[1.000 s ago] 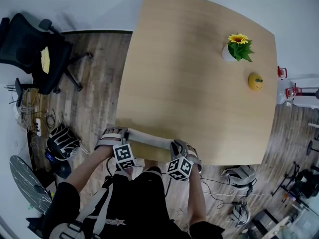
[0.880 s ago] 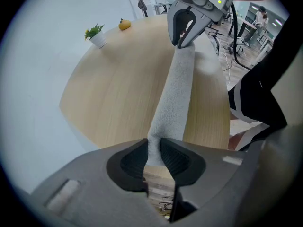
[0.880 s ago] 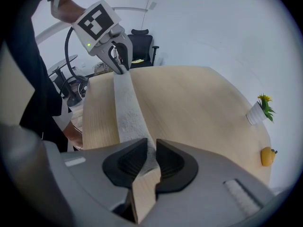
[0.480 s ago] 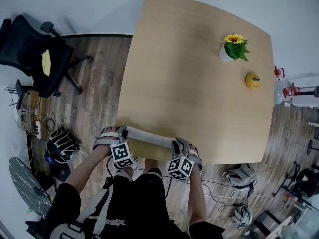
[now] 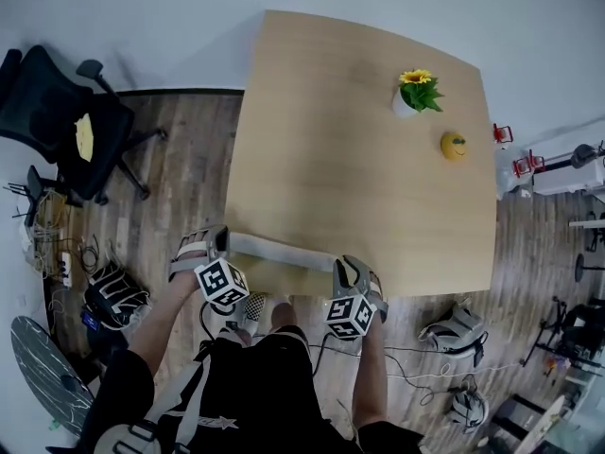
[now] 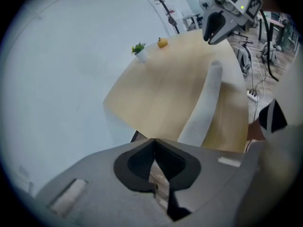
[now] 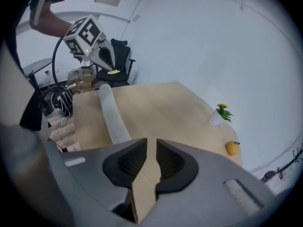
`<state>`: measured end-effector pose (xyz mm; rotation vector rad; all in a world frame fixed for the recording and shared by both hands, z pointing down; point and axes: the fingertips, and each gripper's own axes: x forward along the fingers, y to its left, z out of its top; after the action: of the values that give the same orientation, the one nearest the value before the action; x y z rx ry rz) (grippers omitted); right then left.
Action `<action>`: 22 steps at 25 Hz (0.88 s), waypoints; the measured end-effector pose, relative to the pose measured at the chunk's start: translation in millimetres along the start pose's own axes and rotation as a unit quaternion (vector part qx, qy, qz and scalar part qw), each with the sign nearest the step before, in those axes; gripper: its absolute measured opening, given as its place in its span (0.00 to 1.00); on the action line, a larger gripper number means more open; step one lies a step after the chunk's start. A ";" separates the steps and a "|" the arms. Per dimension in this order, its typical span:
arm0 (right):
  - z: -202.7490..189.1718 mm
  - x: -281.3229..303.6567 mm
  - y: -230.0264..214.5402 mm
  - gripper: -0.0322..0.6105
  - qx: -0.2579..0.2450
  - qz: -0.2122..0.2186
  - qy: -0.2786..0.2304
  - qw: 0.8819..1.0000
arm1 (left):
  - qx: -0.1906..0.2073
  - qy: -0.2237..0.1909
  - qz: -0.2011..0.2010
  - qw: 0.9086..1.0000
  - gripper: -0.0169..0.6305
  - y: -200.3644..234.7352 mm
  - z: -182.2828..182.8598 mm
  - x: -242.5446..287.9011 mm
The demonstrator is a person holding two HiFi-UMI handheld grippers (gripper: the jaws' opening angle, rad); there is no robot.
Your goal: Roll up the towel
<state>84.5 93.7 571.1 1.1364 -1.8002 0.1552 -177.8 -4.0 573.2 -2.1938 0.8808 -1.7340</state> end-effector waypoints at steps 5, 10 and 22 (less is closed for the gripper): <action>31.0 -48.6 -12.5 0.07 0.072 -0.071 -0.058 0.993 | -0.103 -0.083 0.023 0.991 0.05 18.5 12.0 -45.0; 59.3 -103.7 -16.3 0.06 0.125 -0.128 -0.116 0.977 | -0.173 -0.167 0.036 0.970 0.05 26.6 26.1 -100.0; 101.6 -223.4 28.6 0.06 0.209 -0.195 -0.263 0.922 | -0.286 -0.333 0.019 0.898 0.04 7.2 34.3 -212.9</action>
<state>18.9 194.6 355.3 1.9691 -2.0042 -0.0089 -175.5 104.4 386.6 -2.8062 1.3118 -0.6104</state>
